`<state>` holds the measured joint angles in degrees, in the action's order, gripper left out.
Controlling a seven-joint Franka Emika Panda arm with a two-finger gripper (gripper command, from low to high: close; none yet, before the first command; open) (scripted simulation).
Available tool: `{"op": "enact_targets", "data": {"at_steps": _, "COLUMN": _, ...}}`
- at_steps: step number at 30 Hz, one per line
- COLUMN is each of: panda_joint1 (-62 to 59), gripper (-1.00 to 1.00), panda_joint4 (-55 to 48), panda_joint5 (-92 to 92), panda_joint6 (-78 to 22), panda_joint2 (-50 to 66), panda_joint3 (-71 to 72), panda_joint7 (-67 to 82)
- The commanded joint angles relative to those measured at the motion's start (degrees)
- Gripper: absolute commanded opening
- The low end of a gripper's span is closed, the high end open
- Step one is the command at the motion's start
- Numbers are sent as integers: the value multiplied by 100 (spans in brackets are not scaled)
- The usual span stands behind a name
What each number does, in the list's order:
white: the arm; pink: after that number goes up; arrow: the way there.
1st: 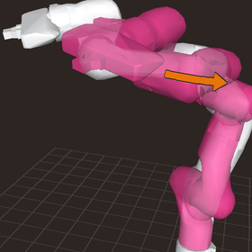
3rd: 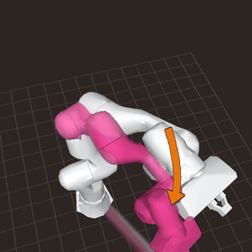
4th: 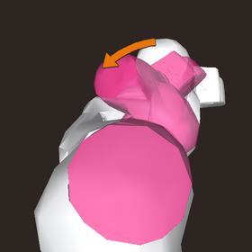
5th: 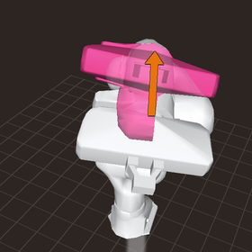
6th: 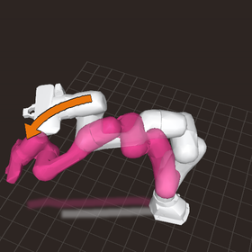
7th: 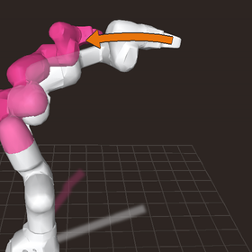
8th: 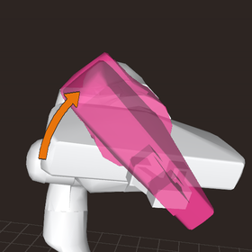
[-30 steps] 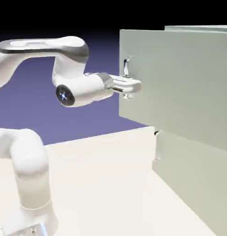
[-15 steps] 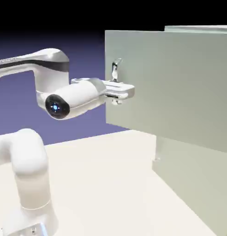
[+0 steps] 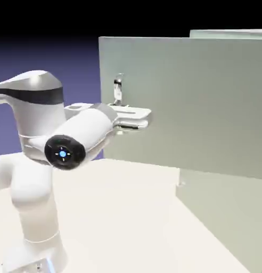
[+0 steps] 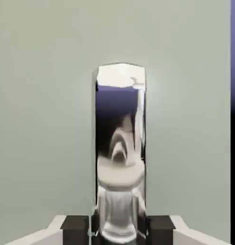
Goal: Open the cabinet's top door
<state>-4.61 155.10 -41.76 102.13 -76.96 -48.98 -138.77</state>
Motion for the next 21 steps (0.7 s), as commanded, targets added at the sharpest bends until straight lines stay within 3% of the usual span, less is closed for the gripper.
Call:
{"op": "enact_targets", "data": {"at_steps": 1, "panda_joint1": 119, "gripper": -100, "panda_joint4": -207, "panda_joint5": 156, "panda_joint6": -250, "panda_joint2": 71, "panda_joint3": -203, "panda_joint7": -2}}
{"op": "enact_targets", "data": {"at_steps": 21, "panda_joint1": 3319, "gripper": -100, "panda_joint4": -4361, "panda_joint5": 1593, "panda_joint6": -3751, "panda_joint2": 453, "panda_joint3": -2529, "panda_joint7": -449}}
